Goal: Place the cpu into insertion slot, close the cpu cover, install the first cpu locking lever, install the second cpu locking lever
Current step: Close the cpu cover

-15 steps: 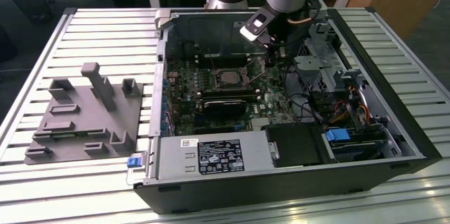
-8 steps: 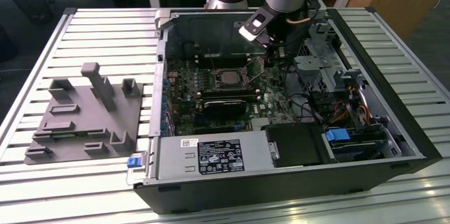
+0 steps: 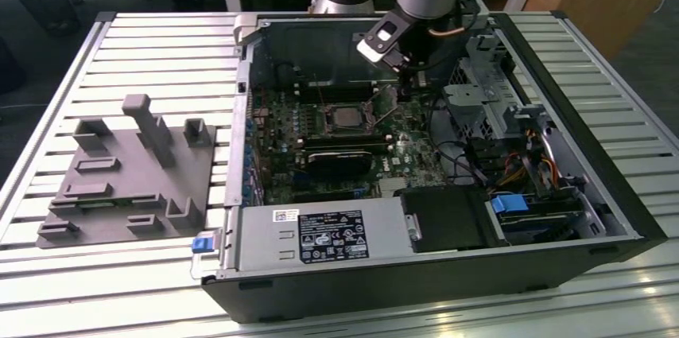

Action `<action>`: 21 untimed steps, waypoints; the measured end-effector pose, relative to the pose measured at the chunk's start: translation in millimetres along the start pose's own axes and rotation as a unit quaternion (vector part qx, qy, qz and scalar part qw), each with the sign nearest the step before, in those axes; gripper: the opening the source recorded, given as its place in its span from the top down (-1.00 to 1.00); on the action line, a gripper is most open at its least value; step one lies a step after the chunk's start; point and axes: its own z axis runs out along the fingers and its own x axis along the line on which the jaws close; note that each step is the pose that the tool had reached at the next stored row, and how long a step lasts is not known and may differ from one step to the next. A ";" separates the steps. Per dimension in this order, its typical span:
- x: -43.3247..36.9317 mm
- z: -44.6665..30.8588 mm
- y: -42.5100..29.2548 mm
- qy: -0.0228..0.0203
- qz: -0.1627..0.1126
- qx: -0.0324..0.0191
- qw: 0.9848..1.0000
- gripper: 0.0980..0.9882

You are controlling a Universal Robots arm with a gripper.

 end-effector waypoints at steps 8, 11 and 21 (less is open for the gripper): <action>0.0 0.0 -2.6 0.000 0.000 0.000 1.000 0.98; 0.0 -0.1 -3.3 0.000 0.000 0.000 1.000 0.98; 0.0 0.0 -5.2 0.000 0.000 0.000 1.000 0.98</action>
